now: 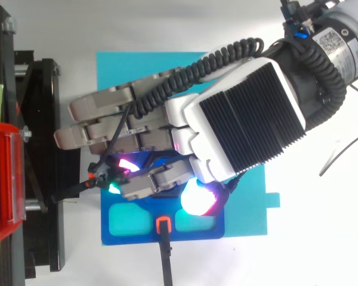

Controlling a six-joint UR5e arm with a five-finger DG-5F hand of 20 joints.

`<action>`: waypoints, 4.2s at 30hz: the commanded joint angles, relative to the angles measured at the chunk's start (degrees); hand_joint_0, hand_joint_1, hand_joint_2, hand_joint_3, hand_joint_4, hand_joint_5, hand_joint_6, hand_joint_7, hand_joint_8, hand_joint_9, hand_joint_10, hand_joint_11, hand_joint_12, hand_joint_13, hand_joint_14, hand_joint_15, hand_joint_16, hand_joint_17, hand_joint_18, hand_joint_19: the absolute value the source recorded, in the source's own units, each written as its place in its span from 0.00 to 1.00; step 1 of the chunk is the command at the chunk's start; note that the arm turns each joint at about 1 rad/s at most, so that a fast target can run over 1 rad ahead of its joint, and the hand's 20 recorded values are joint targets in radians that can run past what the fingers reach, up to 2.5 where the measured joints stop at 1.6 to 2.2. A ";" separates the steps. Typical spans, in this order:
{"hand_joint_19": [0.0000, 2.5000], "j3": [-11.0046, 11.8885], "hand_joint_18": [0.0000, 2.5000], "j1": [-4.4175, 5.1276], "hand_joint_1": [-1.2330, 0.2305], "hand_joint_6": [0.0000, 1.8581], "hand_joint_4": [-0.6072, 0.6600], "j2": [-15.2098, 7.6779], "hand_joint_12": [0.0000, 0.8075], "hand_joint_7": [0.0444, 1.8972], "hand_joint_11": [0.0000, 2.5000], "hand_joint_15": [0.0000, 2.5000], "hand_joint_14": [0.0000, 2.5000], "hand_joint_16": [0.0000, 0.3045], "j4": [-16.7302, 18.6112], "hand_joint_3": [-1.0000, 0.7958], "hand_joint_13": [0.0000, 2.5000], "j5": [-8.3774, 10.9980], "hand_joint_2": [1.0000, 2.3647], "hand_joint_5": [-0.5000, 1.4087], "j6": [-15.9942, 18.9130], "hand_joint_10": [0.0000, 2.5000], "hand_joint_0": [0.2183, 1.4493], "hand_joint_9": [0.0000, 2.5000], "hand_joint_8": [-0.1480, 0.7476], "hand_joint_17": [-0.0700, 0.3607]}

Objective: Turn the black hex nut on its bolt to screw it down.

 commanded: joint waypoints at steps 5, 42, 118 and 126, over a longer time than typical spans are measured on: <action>0.09 -2.07 0.05 -0.08 0.47 0.27 0.70 -0.02 0.60 0.59 0.01 0.00 0.00 0.20 2.41 0.28 0.07 -0.05 0.00 0.22 0.00 0.00 0.10 0.25 0.45 0.48; 0.08 1.97 0.06 0.27 0.52 0.27 0.71 0.07 0.55 0.51 0.01 0.00 0.00 0.20 -0.57 0.28 0.09 0.04 0.00 0.20 0.88 0.00 0.10 0.26 0.46 0.48; 0.00 -22.28 0.00 0.18 0.67 0.27 0.50 20.81 0.56 0.29 0.00 0.00 0.00 0.22 -6.73 0.28 0.08 19.81 0.00 0.10 44.65 0.00 0.20 0.00 0.37 0.51; 0.00 -22.20 0.00 0.18 0.75 0.27 0.53 20.81 0.65 0.28 0.00 0.00 0.00 0.27 -6.73 0.28 0.13 19.81 0.00 0.10 44.56 0.00 0.18 0.00 0.42 0.59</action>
